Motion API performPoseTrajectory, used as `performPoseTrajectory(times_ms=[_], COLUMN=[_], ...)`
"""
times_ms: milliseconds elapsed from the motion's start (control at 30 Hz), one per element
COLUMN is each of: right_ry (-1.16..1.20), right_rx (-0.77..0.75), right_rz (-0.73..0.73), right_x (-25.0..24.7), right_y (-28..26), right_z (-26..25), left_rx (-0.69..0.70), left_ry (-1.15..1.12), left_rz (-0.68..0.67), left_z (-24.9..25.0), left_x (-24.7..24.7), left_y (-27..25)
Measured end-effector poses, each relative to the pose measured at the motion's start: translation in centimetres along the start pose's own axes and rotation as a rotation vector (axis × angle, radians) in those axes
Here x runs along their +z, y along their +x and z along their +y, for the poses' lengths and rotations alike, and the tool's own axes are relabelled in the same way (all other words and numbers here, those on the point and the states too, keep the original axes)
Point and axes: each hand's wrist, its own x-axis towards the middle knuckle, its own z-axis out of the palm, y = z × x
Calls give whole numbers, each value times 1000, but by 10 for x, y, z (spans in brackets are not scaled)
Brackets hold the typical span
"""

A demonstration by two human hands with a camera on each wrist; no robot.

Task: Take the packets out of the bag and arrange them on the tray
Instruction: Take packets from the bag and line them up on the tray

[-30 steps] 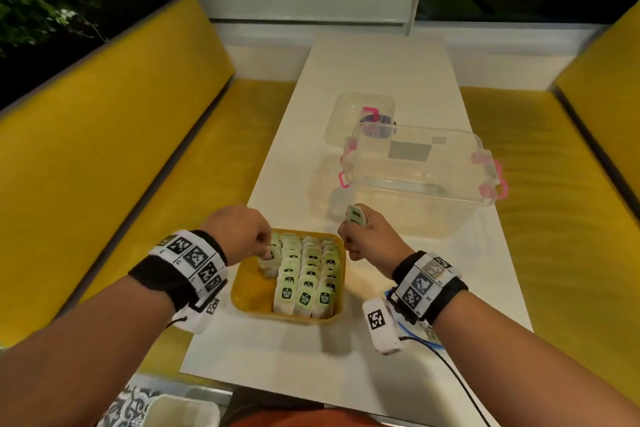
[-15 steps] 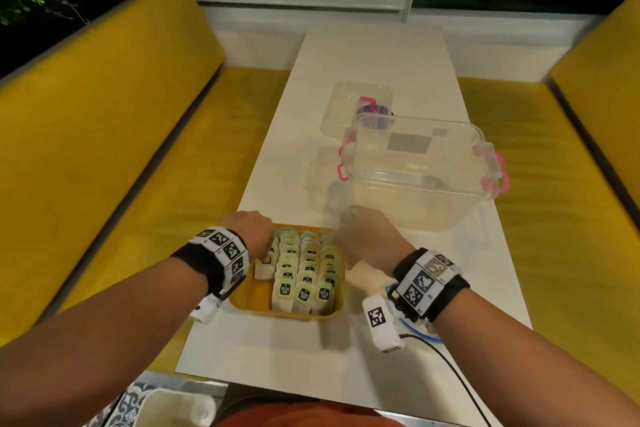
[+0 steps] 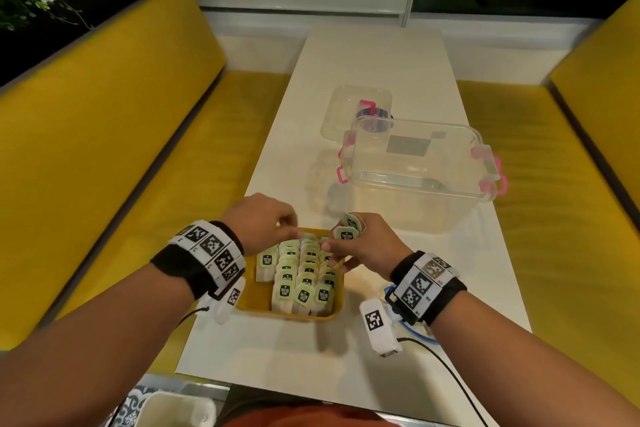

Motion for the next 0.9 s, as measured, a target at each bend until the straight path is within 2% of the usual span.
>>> performPoseTrajectory(times_ms=[133,300,467,633,733,900], right_ry=[-85,-100,-39,-160,-128,-253], right_rx=[-26,-75,-101,-175,-264,-355], right_rz=[-15,-59,-33,93,152,92], right_x=[4,8,0,-12,-12,-4], right_y=[-1,-6,-17,-24,-23,-20], right_z=[-3,-6,-4,-6,-13,-23], left_rx=[187,272,223,200,189,216], left_ry=[-173,-201,-168,-84,-25,-38], left_rz=[112,143,225,273,285,284], left_z=[33,52,56,53,56,66], left_x=[-16,-10,-17,-32,-39,-43], left_y=[-10,-10,-15,-23,-26,-29])
